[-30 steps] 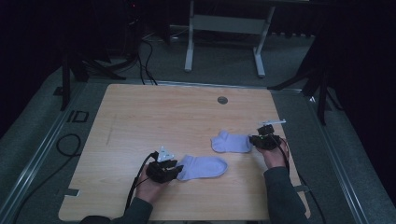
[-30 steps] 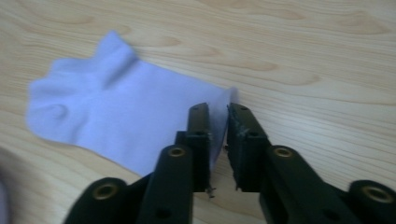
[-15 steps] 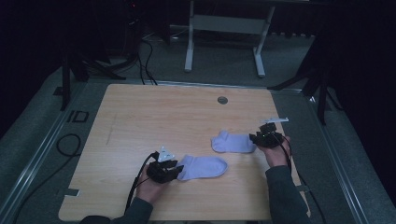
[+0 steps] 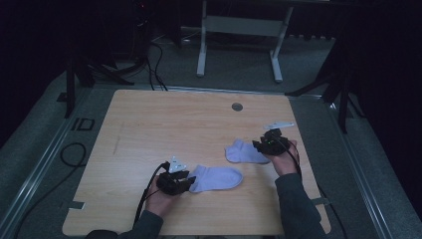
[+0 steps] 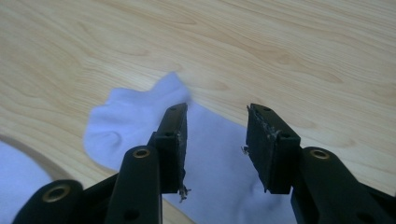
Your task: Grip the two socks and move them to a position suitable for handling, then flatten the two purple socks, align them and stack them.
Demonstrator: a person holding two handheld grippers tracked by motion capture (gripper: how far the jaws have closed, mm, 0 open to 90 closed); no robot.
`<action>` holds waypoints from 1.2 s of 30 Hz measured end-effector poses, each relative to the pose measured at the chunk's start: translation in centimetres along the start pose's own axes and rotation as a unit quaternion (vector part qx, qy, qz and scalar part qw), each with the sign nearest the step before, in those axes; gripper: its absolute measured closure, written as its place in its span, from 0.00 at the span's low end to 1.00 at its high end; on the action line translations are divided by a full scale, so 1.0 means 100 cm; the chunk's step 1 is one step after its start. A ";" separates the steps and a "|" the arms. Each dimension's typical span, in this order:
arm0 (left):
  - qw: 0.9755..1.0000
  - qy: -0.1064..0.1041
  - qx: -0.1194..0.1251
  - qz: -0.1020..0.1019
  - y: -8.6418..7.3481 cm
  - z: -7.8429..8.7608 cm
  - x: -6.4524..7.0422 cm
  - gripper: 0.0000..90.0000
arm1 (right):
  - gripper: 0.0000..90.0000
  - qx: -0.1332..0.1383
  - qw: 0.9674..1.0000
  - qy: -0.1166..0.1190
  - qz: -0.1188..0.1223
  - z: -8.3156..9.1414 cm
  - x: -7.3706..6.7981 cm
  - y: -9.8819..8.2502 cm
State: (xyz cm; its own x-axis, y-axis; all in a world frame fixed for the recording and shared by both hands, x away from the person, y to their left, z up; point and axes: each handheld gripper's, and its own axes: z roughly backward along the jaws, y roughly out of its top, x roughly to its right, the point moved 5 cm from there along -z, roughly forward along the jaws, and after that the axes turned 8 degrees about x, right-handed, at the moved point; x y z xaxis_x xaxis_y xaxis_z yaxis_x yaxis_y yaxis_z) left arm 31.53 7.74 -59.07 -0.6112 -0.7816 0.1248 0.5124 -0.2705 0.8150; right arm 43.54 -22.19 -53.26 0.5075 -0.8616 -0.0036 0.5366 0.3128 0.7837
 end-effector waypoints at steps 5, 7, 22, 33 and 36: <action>1.000 0.000 0.000 0.000 0.000 0.000 0.000 0.69 | 0.64 -0.002 0.999 0.017 0.027 -0.007 -0.015 0.005; 1.000 0.000 0.001 0.001 0.000 0.000 0.000 0.69 | 0.64 -0.001 0.999 0.024 0.036 -0.010 -0.021 0.007; 1.000 0.001 0.001 0.001 0.001 0.001 0.000 0.69 | 0.81 -0.032 0.995 0.045 0.088 -0.037 -0.034 -0.005; 1.000 0.000 0.000 -0.001 0.000 0.001 0.000 0.69 | 0.64 -0.071 0.989 0.074 0.108 -0.057 -0.042 -0.021; 1.000 0.000 -0.001 -0.001 0.000 0.001 0.000 0.69 | 0.60 -0.074 0.990 0.087 0.085 -0.059 -0.039 -0.021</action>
State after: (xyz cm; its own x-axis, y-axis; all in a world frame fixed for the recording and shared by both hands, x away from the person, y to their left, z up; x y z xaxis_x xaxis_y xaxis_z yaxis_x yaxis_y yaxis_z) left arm 31.46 7.75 -58.97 -0.6124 -0.7810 0.1225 0.5114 -0.2732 0.8147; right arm 44.36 -17.13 -58.54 0.7002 -0.7140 0.0040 0.5199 0.5137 0.6825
